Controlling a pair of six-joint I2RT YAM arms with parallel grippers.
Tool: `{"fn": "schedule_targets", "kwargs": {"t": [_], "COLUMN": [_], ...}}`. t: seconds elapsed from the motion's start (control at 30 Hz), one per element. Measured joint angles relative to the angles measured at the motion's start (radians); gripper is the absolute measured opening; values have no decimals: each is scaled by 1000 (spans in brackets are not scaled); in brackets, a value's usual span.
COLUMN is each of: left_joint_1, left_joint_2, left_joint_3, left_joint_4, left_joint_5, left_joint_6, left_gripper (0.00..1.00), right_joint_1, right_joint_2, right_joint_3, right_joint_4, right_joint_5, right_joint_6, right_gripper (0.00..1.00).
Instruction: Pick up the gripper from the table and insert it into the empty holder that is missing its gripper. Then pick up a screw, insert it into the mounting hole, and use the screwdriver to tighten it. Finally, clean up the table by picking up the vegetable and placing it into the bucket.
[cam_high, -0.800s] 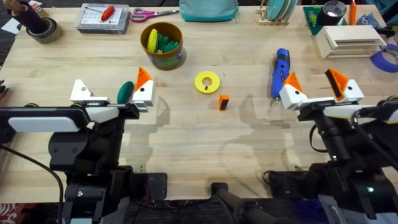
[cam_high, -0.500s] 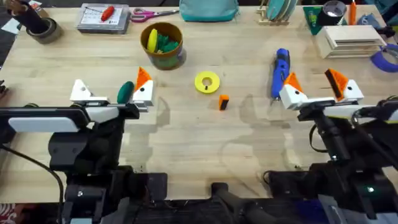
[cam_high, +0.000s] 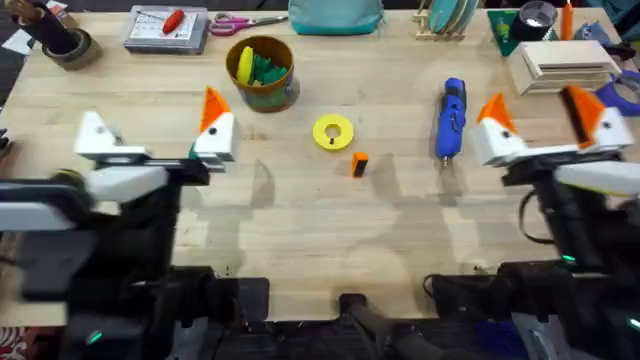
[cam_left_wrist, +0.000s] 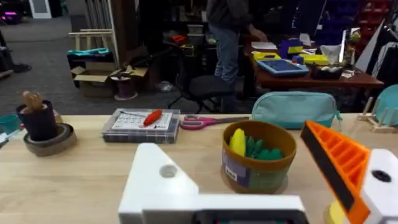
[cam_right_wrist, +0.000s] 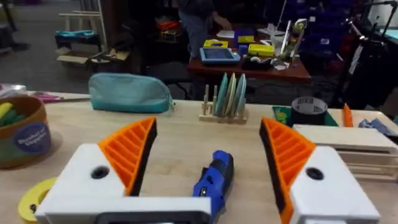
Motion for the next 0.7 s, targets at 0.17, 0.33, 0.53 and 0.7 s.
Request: {"fn": "schedule_targets", "kwargs": {"t": [0.17, 0.33, 0.53, 0.7], "left_joint_1": [0, 0, 0, 0], "left_joint_2": [86, 262, 485, 626], "left_joint_3": [228, 428, 614, 714], "left_joint_4": [-210, -401, -604, -716], "left_joint_5": [-1, 0, 0, 0], "left_joint_6": [0, 0, 0, 0], "left_gripper": [986, 986, 985, 985], "right_joint_1": [0, 0, 0, 0], "right_joint_2": [45, 183, 442, 668], "right_joint_3": [228, 446, 681, 838], "right_joint_4": [-224, -444, -669, -817], "right_joint_5": [-4, -8, -11, -12], "right_joint_6": [-7, -29, -36, -38], "right_gripper": [997, 996, 996, 997]}}
